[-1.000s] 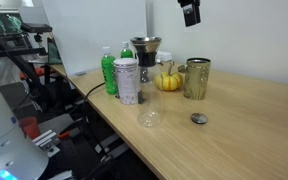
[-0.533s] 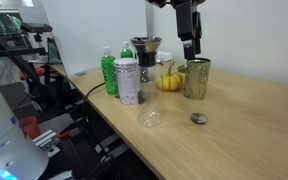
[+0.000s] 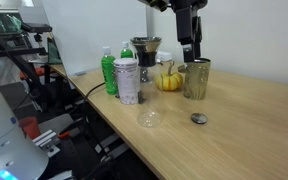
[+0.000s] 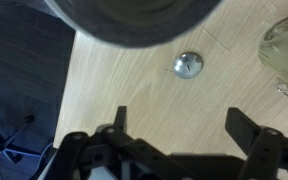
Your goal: Take the object and put it on the bottle
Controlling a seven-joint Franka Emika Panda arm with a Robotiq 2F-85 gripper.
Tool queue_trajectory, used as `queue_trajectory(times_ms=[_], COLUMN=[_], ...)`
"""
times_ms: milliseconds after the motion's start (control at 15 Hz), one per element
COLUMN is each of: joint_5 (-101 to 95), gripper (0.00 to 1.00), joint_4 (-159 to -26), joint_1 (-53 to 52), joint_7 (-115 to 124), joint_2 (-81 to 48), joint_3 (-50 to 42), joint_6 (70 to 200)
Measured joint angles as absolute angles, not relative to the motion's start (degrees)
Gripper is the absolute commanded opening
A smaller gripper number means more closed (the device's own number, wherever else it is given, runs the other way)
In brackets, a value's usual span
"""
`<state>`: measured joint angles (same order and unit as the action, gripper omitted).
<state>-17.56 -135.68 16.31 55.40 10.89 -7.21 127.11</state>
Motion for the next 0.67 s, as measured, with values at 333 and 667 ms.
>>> queue_trajectory(times_ms=[333,667], joint_5=[-14.6,-12.9], gripper=[1.00,1.00], joint_4=[-135.0,-133.2], joint_1=[16.3,16.3], joint_7=[56.9,62.5], joint_2=[10.7,7.2], joint_3=[-7.6,-8.7], joint_6=[127.1,131.1])
